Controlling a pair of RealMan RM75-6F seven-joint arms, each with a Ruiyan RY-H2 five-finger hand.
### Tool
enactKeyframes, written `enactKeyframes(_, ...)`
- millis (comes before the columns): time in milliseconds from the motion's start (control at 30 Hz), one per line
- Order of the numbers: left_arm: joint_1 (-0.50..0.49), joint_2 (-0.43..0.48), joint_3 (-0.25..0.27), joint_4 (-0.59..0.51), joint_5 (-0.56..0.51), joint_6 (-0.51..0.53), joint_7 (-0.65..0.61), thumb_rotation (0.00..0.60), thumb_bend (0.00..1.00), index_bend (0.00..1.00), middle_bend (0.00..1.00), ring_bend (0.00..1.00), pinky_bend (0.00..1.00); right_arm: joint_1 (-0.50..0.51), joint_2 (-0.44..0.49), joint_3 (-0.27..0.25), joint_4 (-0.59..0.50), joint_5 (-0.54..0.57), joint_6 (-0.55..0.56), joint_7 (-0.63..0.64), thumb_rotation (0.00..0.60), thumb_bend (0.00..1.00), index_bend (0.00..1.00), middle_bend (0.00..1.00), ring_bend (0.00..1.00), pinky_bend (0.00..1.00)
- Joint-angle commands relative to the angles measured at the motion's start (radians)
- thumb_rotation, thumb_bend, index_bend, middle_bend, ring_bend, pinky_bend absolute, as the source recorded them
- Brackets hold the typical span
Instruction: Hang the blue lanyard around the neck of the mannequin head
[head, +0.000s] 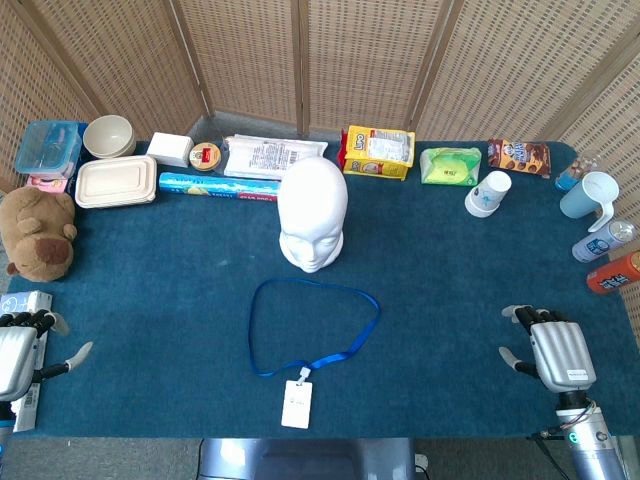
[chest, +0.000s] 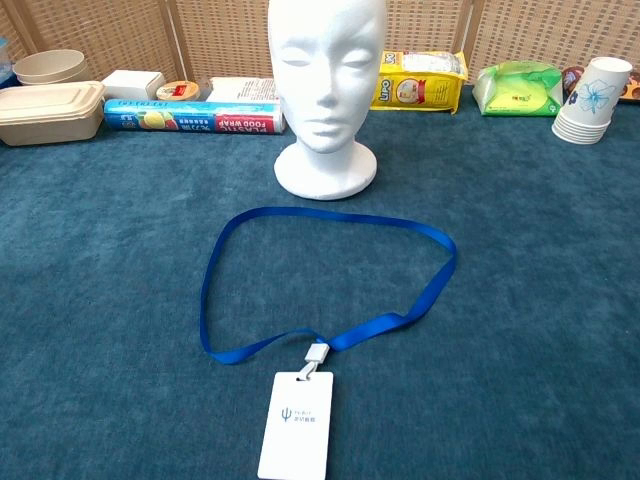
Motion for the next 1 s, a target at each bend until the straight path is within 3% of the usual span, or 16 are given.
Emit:
enactKeyframes(33, 0.001, -0.001, 0.001, 0.0, 0.003, 0.002, -0.002, 0.261, 0.2, 0.54, 0.51, 0.47, 0.37, 0.002, -0.002, 0.0, 0.003, -0.001, -0.002, 0.005, 0.549, 0.25, 0.34, 0.43, 0.49, 0.44)
enactKeyframes(567, 0.009, 0.044, 0.002, -0.022, 0.039, 0.028, -0.007, 0.264, 0.2, 0.54, 0.51, 0.47, 0.37, 0.012, -0.01, -0.003, -0.035, -0.015, -0.002, 0.006, 0.551, 0.25, 0.34, 0.42, 0.49, 0.44)
enactKeyframes(800, -0.012, 0.057, -0.009, -0.027, 0.045, 0.009, -0.005, 0.261, 0.2, 0.54, 0.51, 0.47, 0.37, 0.067, -0.047, 0.055, -0.124, 0.04, -0.051, -0.042, 0.553, 0.25, 0.34, 0.42, 0.48, 0.45)
enactKeyframes(1000, -0.04, 0.056, -0.023, -0.02, 0.041, -0.021, -0.005, 0.26, 0.2, 0.54, 0.51, 0.47, 0.37, 0.151, -0.128, 0.118, -0.168, 0.15, -0.135, -0.198, 0.553, 0.25, 0.34, 0.42, 0.5, 0.51)
